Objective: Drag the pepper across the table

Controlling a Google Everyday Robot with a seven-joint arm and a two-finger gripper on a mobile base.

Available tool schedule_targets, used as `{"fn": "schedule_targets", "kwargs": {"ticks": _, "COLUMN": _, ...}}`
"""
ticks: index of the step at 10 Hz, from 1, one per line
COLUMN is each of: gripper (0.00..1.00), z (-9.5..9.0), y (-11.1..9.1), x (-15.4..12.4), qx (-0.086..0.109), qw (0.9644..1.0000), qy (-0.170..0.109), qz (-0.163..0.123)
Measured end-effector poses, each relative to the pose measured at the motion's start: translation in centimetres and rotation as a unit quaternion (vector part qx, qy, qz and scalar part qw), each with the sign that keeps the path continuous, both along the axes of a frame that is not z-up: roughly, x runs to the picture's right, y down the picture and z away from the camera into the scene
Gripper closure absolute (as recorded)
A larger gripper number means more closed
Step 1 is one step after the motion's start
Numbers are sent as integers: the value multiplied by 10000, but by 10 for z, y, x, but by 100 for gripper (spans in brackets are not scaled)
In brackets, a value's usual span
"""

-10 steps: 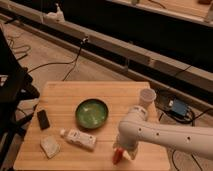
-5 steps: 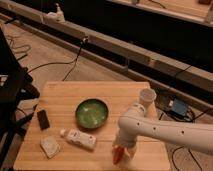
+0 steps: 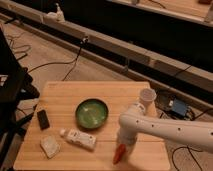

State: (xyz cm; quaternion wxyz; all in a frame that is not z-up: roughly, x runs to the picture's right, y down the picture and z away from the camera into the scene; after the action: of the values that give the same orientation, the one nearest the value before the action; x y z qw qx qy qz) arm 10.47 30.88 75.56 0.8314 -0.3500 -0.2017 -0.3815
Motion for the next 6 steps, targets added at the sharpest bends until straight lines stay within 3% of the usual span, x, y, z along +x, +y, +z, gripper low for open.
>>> {"fn": "schedule_targets", "kwargs": {"ticks": 3, "gripper": 98, "z": 0, "y": 0, "x": 5, "qx": 74, "qw": 9999, "qy": 137, "qz": 49}}
{"fn": "schedule_targets", "kwargs": {"ticks": 6, "gripper": 100, "z": -4, "y": 3, "x": 20, "qx": 119, "qw": 9992, "qy": 370, "qz": 125}}
